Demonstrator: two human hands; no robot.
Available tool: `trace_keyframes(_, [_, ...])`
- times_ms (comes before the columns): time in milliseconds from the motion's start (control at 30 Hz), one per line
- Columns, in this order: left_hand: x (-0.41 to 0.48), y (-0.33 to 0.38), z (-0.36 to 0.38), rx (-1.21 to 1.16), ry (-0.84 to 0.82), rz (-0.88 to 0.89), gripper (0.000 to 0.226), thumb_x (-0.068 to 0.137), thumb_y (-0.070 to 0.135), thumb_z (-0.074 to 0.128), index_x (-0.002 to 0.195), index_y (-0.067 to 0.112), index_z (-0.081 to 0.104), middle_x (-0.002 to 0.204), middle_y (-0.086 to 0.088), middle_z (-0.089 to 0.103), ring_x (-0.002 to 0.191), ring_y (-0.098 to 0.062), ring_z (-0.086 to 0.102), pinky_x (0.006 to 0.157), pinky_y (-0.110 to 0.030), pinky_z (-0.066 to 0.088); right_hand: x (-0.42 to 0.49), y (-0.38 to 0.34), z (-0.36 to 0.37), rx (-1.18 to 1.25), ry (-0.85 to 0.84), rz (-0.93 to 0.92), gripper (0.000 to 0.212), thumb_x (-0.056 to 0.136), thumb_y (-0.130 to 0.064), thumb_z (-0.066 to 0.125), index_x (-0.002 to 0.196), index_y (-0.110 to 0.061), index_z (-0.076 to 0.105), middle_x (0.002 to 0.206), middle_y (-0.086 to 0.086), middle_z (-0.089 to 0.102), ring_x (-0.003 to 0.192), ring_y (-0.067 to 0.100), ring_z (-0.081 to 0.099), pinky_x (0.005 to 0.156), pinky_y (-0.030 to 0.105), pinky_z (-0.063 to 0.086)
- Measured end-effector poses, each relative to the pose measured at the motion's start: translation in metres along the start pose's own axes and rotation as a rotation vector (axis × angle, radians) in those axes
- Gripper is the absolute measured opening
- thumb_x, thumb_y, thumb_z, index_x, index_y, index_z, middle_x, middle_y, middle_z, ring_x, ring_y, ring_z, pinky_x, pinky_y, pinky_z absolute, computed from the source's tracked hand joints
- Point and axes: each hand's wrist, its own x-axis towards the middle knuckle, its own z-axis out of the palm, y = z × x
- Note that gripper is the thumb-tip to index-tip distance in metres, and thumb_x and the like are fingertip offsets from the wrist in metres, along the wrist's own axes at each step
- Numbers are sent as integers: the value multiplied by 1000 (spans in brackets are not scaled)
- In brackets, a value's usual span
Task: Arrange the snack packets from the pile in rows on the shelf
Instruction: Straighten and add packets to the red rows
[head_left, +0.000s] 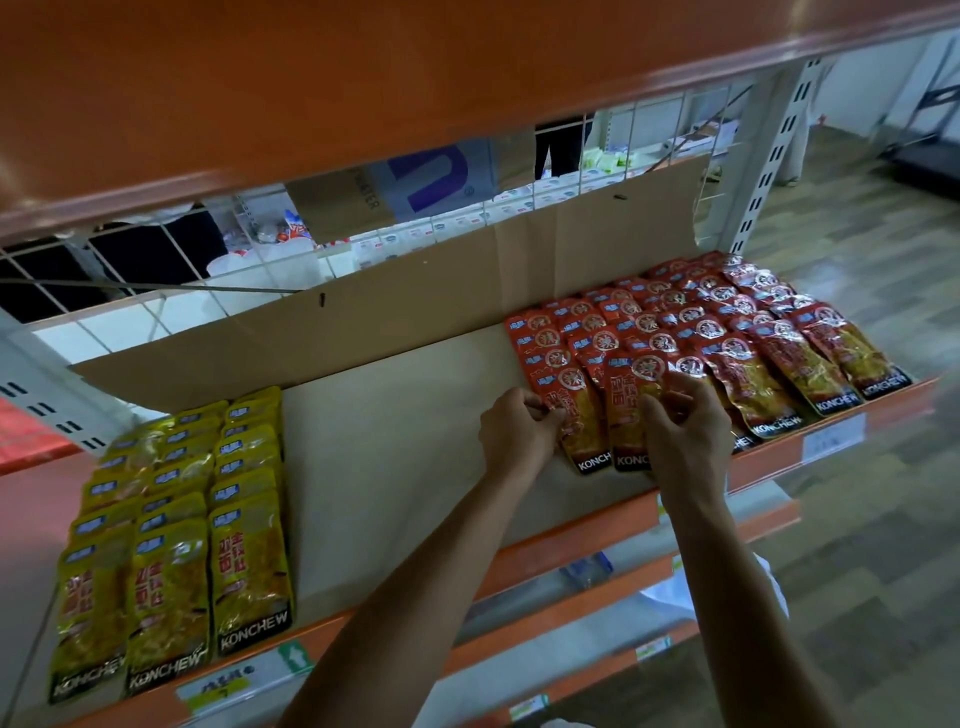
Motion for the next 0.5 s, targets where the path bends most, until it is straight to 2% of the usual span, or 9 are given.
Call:
trace_keyframes(167, [2, 2, 1, -13, -10, -27, 27, 75, 36, 79, 80, 21, 57, 83, 0, 71, 75, -19, 70, 72, -40, 59, 1, 1, 2, -56, -49, -29, 39, 87, -15, 65, 125, -12, 59, 110, 9, 67, 94, 18, 64, 68, 19, 46])
trace_keyframes(233, [0, 3, -2, 69, -5, 10, 29, 78, 40, 76, 82, 19, 57, 87, 2, 70, 78, -16, 67, 71, -34, 56, 1, 1, 3, -49, -74, -25, 40, 87, -15, 66, 126, -13, 58, 111, 10, 67, 96, 19, 65, 72, 25, 51])
trace_keyframes(300, [-6, 6, -7, 120, 26, 91, 25, 85, 39, 69, 88, 16, 60, 90, 5, 66, 78, -10, 60, 64, -24, 46, -1, -1, 4, -45, -103, -22, 41, 87, -16, 66, 127, -14, 58, 110, 9, 68, 96, 19, 65, 76, 32, 55])
trace_keyframes(400, [-16, 10, -13, -29, -24, 174, 28, 95, 41, 55, 94, 15, 65, 93, 4, 69, 76, -5, 60, 61, -17, 43, -3, -4, 7, -54, -150, -37, 40, 85, -17, 68, 124, -16, 60, 105, 5, 69, 95, 17, 66, 82, 44, 57])
trace_keyframes(500, [-21, 11, -14, -264, -129, 89, 18, 92, 37, 61, 94, 20, 66, 93, 4, 69, 82, -7, 65, 68, -21, 52, -5, -6, 10, -76, -206, -58, 39, 85, -15, 68, 123, -16, 62, 99, -3, 67, 92, 15, 66, 84, 44, 56])
